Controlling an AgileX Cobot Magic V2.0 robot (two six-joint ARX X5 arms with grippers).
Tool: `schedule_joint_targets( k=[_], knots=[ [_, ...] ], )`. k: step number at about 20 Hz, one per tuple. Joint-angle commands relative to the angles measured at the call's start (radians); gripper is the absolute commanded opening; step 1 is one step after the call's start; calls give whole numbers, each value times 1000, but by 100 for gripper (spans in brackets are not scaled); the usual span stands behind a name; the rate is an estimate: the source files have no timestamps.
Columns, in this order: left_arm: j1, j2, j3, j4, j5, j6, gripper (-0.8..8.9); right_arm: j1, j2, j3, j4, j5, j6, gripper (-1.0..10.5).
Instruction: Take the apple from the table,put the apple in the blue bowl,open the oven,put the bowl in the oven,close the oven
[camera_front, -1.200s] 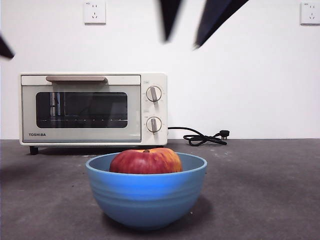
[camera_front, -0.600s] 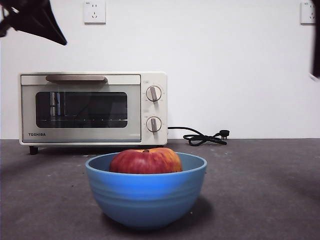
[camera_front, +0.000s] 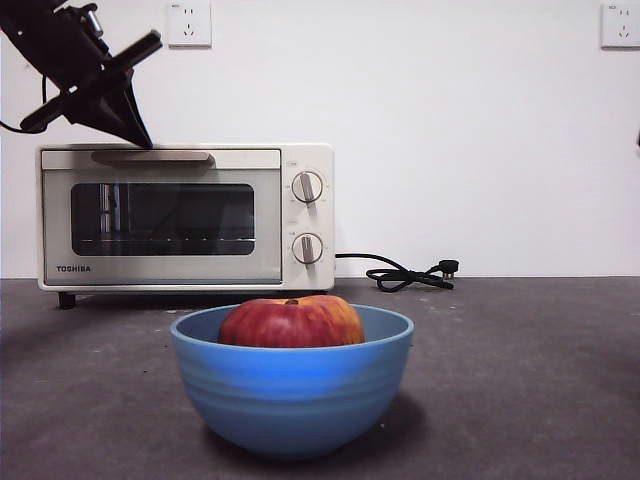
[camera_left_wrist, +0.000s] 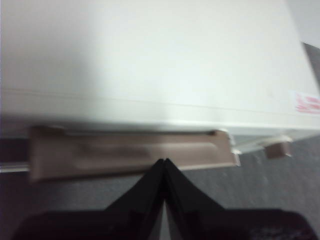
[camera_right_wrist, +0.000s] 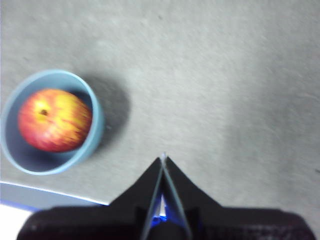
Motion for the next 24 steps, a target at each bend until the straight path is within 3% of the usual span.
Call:
schedule_joint_targets(
  k=[1, 6, 17, 19, 22, 24],
  knots=[
    [-2, 13, 4, 28, -24, -26, -5, 0, 0, -13, 13, 1, 11, -8],
    [-2, 15, 4, 27, -59, -22, -5, 0, 0, -13, 13, 5, 12, -8],
    [-7, 47, 4, -138, -56, 60, -6, 0, 0, -13, 14, 8, 12, -8],
    [-10, 47, 4, -196, -62, 104, -6, 0, 0, -13, 14, 8, 11, -7],
    [-29, 40, 4, -245, -169, 201, -6, 0, 0, -13, 14, 6, 12, -3],
    [-37, 37, 4, -269, -187, 228, -6, 0, 0, -13, 14, 3, 14, -3]
  ],
)
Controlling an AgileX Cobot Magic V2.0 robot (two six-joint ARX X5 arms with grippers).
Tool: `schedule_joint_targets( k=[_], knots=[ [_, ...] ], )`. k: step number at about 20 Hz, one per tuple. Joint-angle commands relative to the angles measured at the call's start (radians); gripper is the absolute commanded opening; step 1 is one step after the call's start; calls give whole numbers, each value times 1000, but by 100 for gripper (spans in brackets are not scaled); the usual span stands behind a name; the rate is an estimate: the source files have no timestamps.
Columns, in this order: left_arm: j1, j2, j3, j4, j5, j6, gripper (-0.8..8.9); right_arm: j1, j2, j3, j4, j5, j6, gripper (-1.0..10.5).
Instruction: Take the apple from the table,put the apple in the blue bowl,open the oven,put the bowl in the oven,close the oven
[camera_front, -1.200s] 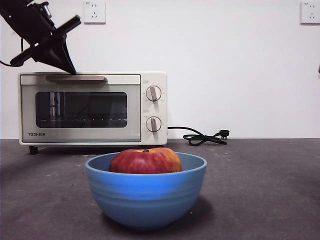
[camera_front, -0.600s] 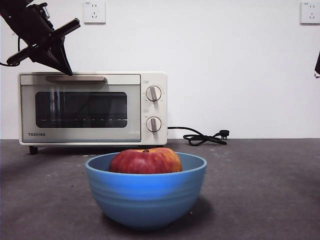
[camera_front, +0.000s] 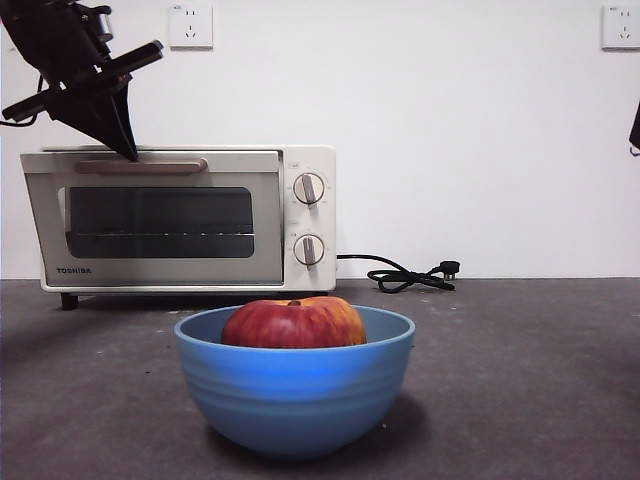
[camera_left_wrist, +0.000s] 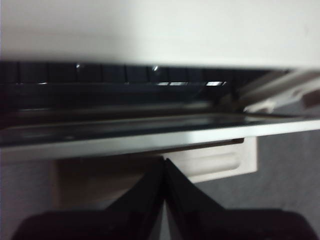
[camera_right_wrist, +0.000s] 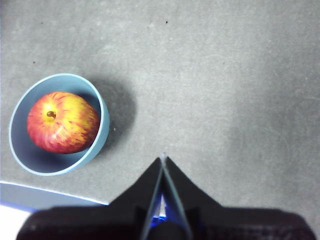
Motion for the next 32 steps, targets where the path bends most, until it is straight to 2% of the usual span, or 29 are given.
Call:
schedule_joint_targets(
  k=[1, 8, 15, 32],
  knots=[
    [2, 47, -33, -46, -39, 58, -6, 0, 0, -13, 6, 2, 16, -3],
    [-3, 28, -49, -65, -39, 59, -6, 0, 0, -13, 5, 6, 20, -3],
    [-6, -92, -204, 33, -63, 55, -6, 0, 0, -13, 6, 26, 18, -2],
    [-64, -93, -397, 143, -64, 54, -6, 0, 0, -13, 6, 36, 19, -2]
  ],
)
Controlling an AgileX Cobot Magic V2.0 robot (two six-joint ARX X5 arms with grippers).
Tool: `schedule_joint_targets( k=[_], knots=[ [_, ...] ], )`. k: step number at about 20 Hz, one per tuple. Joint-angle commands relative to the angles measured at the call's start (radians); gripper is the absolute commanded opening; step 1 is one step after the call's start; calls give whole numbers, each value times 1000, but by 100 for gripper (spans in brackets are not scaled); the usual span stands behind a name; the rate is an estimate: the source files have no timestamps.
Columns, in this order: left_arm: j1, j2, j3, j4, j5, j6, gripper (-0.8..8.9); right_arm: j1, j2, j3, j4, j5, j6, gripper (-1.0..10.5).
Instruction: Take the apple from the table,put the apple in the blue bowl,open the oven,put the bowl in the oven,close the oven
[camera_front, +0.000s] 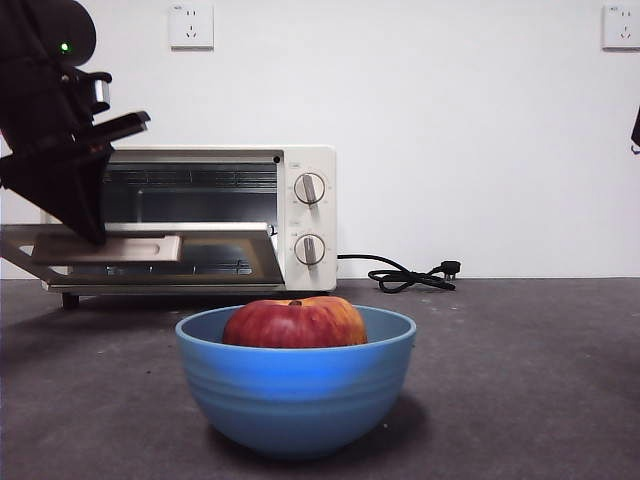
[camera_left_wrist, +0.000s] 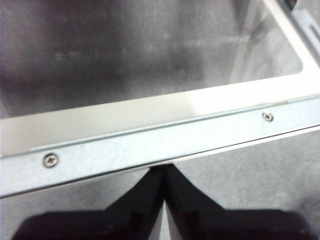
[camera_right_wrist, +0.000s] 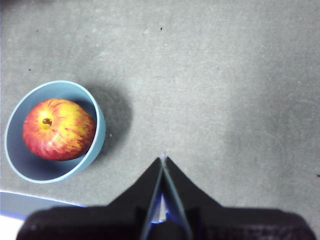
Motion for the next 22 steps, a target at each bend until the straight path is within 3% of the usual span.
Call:
schedule_joint_targets(
  k=[1, 6, 12, 20, 22],
  knots=[
    [-4, 19, -35, 97, -17, 3, -6, 0, 0, -13, 6, 14, 8, -2],
    [-8, 13, -145, 166, -13, -8, -6, 0, 0, -13, 6, 23, 8, -2],
    [-9, -19, -159, 156, -5, -6, -6, 0, 0, -13, 6, 21, 8, -1],
    [-24, -302, -159, -37, 93, 76, -6, -4, 48, -1, 182, -214, -26, 3],
    [-32, -405, -159, -113, 106, 98, -5, -31, 119, 33, 189, -251, -39, 59]
  ],
)
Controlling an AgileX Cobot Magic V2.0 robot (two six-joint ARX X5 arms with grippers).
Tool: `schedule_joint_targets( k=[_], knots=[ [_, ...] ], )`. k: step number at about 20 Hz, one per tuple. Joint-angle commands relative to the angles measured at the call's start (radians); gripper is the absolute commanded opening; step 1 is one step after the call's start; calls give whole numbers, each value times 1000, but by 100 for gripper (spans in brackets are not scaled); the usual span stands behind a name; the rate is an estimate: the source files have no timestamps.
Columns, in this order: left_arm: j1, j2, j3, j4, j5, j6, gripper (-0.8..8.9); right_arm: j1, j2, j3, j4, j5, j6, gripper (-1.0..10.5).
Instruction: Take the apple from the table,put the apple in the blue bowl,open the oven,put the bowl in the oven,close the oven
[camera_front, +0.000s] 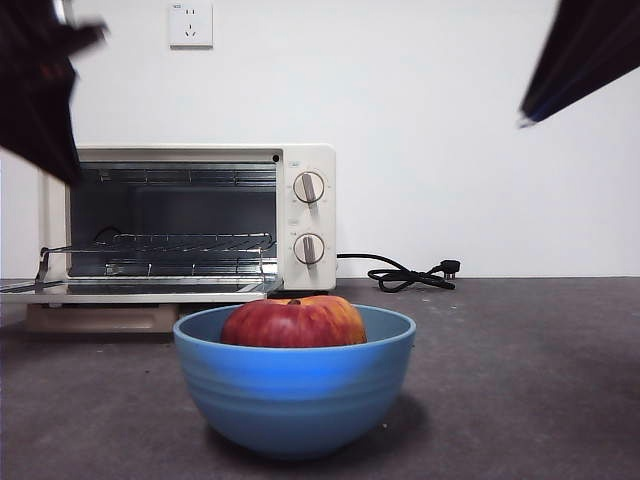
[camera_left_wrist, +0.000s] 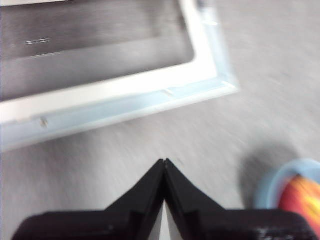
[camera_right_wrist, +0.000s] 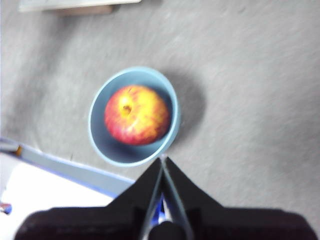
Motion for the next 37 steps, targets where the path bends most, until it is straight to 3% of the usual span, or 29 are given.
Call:
schedule_joint_targets(
  k=[1, 2, 9, 12, 23, 25, 28, 30, 37],
  knots=[
    [-13, -96, -2, -61, 23, 47, -5, -34, 81, 42, 6, -37, -40, 118],
    [-22, -145, -2, -90, 26, 48, -5, -57, 132, 69, 6, -67, -72, 170],
    [-91, -385, -2, -277, 26, 48, -5, -203, 469, 246, -19, -209, -285, 228],
    [-103, -464, -2, -332, 26, 38, -5, -235, 572, 272, -10, -227, -342, 225],
    [-103, -556, -2, -420, 26, 26, -5, -248, 756, 273, 77, -229, -396, 207],
    [-103, -556, -2, -419, 26, 26, -5, -248, 772, 273, 91, -228, -401, 120],
    [-103, -556, -2, -418, 25, 27, -5, -248, 776, 273, 126, -228, -402, 113],
    [-103, -556, -2, -415, 25, 28, -5, -248, 776, 273, 135, -228, -405, 37],
    [-103, -556, -2, -415, 25, 29, -5, -246, 768, 283, 153, -226, -418, -11]
  ],
)
